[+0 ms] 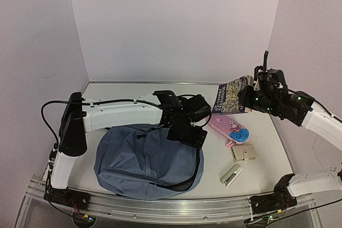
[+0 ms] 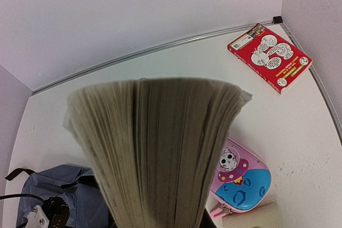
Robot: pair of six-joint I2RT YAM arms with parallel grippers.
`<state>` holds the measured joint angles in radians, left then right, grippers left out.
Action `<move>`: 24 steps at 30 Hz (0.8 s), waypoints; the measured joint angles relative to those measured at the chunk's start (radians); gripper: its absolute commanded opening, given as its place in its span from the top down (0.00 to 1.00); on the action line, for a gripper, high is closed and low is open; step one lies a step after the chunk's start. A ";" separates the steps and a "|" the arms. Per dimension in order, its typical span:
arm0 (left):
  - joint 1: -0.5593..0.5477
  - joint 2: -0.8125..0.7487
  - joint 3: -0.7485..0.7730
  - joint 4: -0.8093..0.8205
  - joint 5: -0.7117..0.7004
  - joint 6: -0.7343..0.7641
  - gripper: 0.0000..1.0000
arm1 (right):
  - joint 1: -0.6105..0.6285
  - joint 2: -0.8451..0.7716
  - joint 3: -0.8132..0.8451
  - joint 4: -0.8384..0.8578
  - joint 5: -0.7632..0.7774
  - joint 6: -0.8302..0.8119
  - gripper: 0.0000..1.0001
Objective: Pack the student bag
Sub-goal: Place the book in the student bag.
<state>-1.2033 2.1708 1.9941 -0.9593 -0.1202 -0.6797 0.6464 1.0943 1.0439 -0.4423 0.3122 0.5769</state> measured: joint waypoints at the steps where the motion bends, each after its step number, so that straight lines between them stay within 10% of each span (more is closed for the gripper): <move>1: 0.000 0.000 0.000 -0.003 -0.003 -0.003 0.28 | 0.000 0.000 0.000 0.000 0.000 0.000 1.00; 16: -0.001 -0.008 -0.014 -0.041 -0.062 -0.011 0.44 | 0.000 0.003 -0.011 0.000 -0.007 0.004 1.00; 24: -0.001 -0.079 -0.071 -0.047 -0.085 -0.034 0.86 | 0.000 0.003 -0.011 0.000 -0.007 0.004 1.00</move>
<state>-1.2045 2.0920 1.9229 -1.0062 -0.2050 -0.7132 0.6464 1.0977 1.0332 -0.4419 0.3050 0.5806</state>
